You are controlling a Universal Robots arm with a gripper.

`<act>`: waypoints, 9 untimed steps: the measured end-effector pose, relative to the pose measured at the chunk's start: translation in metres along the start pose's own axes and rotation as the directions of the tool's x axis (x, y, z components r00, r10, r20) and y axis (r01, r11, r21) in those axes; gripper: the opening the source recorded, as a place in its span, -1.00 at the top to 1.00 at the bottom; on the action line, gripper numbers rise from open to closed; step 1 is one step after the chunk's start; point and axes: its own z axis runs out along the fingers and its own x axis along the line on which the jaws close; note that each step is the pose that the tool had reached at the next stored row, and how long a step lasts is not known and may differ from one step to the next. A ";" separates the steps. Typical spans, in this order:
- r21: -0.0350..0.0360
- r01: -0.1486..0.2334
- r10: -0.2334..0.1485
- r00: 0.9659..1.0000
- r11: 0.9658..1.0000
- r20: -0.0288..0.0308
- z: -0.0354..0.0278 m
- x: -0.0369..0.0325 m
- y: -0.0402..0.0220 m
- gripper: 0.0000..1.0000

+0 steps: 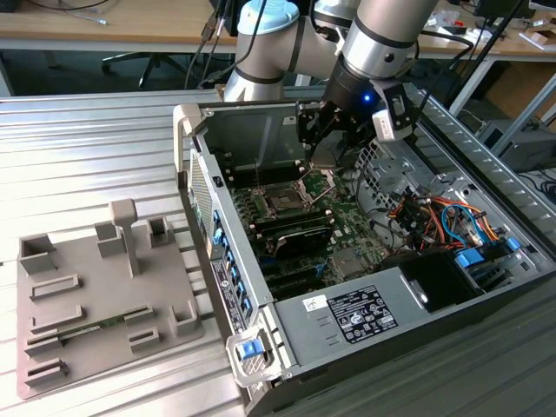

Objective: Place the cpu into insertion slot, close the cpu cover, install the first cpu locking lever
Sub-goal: 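Place the cpu into insertion slot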

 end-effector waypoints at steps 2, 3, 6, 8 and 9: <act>0.000 -0.009 0.009 1.000 1.000 0.001 0.0001 0.0000 0.0000 -0.09; 0.000 -0.012 0.012 1.000 1.000 0.001 0.0001 0.0000 0.0000 -0.09; 0.000 -0.024 0.024 1.000 1.000 0.002 0.0003 0.0000 0.0000 -0.09; 0.000 -0.032 0.032 0.999 0.999 0.003 0.0003 0.0000 0.0000 -0.09; 0.000 -0.038 0.038 0.999 0.999 0.003 0.0004 0.0000 0.0000 -0.09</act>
